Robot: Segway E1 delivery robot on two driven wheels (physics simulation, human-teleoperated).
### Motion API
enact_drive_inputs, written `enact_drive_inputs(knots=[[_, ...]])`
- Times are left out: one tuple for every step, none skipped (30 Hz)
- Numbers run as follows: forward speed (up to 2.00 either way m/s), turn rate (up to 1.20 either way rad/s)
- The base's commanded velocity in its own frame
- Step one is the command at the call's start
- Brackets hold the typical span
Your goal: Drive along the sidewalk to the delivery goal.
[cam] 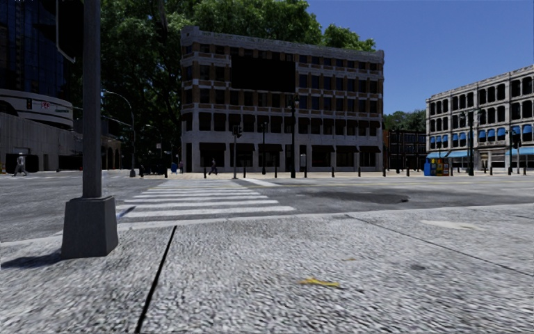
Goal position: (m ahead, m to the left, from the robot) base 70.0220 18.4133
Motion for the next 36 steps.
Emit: enact_drive_inputs(knots=[[2.0,0.0],[2.0,0.0],[2.0,0.0],[2.0,0.0],[2.0,0.0],[2.0,0.0],[2.0,0.0],[2.0,0.0],[2.0,0.0],[2.0,0.04],[2.0,0.26],[2.0,0.28],[2.0,0.29],[2.0,0.3],[2.0,0.3],[2.0,0.3],[2.0,0.3],[2.0,0.3],[2.0,0.3],[2.0,0.3],[2.0,0.3],[2.0,0.3],[2.0,0.3],[2.0,0.3],[2.0,0.3],[2.0,0.3],[2.0,0.3],[2.0,0.3],[2.0,0.3],[2.0,0.3],[2.0,0.3],[2.0,0.3],[2.0,0.3],[2.0,0.3],[2.0,0.3],[2.0,0.3]])
